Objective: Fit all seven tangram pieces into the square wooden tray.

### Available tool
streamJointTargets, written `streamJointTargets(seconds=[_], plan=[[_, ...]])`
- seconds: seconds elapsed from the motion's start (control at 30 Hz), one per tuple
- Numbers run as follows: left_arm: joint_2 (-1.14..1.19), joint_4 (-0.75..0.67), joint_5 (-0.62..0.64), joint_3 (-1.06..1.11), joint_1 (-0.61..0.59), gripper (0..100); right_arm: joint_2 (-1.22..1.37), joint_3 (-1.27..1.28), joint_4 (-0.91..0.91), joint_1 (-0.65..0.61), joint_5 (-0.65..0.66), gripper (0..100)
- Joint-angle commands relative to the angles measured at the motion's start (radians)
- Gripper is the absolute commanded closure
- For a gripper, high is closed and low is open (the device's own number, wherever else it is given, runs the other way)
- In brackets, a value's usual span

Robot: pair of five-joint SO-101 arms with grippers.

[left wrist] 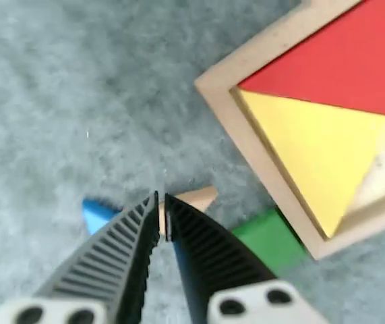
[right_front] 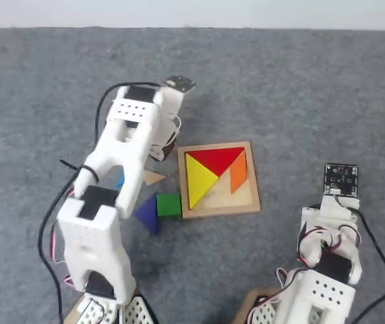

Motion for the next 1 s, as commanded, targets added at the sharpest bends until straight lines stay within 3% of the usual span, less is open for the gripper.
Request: streamJointTargets(seconds=[0.0,0.13,0.4,0.57,0.97], plan=[[-0.11,0.075,-0.048,0.001,-0.018,93,-0.016,-0.038,0.004,-0.01,-0.005,97.6],[-0.109,0.046,-0.104,0.087,-0.058,82,-0.016,-0.038,0.004,-0.01,-0.005,97.6],[-0.107,-0.172,-0.123,0.278,-0.064,82,-0.016,-0.038,0.004,-0.01,-0.005,97.6],[-0.031,-0.233,-0.144,0.278,-0.064,81,-0.016,-0.038,0.004,-0.01,-0.005,97.6],[0.114,-0.11,-0.23,0.117,-0.149,84,-0.016,-0.04,0.004,-0.01,-0.005,97.6]])
